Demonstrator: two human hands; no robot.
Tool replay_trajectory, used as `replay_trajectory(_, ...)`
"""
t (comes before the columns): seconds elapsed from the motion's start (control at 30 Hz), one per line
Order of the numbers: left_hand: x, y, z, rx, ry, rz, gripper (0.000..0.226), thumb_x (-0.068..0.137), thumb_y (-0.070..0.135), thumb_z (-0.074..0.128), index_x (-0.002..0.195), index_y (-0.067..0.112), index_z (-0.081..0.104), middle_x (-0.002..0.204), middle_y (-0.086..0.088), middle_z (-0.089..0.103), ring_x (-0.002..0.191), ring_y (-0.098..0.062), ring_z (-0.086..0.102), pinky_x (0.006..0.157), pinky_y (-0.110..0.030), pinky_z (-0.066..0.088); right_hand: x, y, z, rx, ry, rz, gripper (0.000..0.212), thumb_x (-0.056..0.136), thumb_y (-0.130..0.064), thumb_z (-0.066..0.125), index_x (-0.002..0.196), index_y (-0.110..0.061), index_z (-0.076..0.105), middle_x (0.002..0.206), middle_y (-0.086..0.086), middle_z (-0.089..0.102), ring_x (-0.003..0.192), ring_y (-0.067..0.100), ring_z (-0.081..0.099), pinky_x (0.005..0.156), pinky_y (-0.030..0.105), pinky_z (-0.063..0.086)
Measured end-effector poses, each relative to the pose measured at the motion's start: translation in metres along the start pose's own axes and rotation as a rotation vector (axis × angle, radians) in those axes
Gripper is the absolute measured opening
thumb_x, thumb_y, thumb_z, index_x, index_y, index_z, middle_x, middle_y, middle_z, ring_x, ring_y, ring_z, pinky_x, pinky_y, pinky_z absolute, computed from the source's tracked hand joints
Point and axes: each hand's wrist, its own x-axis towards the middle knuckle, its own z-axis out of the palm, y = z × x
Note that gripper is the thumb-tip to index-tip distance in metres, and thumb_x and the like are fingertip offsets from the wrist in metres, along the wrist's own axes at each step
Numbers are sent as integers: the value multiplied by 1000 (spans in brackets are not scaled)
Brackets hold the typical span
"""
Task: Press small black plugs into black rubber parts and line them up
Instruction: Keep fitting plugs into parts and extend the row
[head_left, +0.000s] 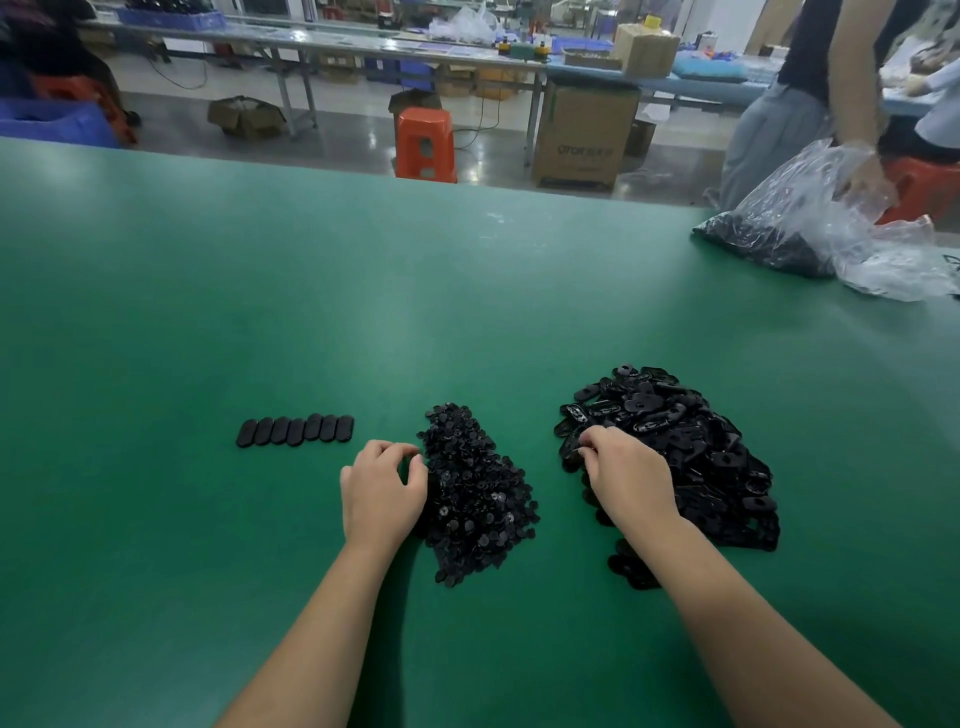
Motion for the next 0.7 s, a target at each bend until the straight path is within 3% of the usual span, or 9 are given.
replay_trajectory(0.17, 0, 0, 0, 6, -5, 2, 21, 95, 31, 57, 108, 25, 73, 106, 10, 60, 101, -9, 55, 94, -32, 32, 5, -6, -4, 384, 53, 71, 33, 103, -10, 54, 134, -14, 61, 118, 2, 60, 97, 20, 65, 81, 28, 49)
replay_trajectory(0.27, 0, 0, -1, 14, -10, 3, 22, 96, 31, 57, 109, 24, 73, 107, 9, 60, 102, -9, 55, 95, -31, 32, 4, -14, -1, 526, 34, 133, 32, 102, -3, 51, 131, -9, 63, 113, 1, 52, 86, 12, 67, 77, 17, 49)
replay_trajectory(0.37, 0, 0, 0, 15, -10, 1, 22, 96, 31, 57, 109, 24, 73, 106, 9, 60, 100, -10, 55, 96, -32, 33, -4, -23, 7, 676, 21, 191, 25, 102, -2, 52, 122, -6, 66, 111, 4, 56, 82, 4, 68, 69, 5, 50)
replay_trajectory(0.53, 0, -1, 1, 23, -10, 6, 22, 95, 32, 58, 111, 26, 72, 105, 11, 58, 100, -9, 55, 95, -30, 31, -27, -38, 26, 857, -26, 264, 16, 104, -9, 51, 107, -18, 63, 91, -1, 73, 70, 1, 71, 60, 11, 51)
replay_trajectory(0.7, 0, -1, 0, 88, -34, 34, 28, 95, 36, 61, 121, 31, 71, 105, 8, 55, 100, -12, 54, 95, -33, 31, -42, -47, 41, 939, 19, 289, 12, 104, -15, 53, 103, -24, 61, 81, -1, 71, 58, 8, 66, 55, 24, 56)
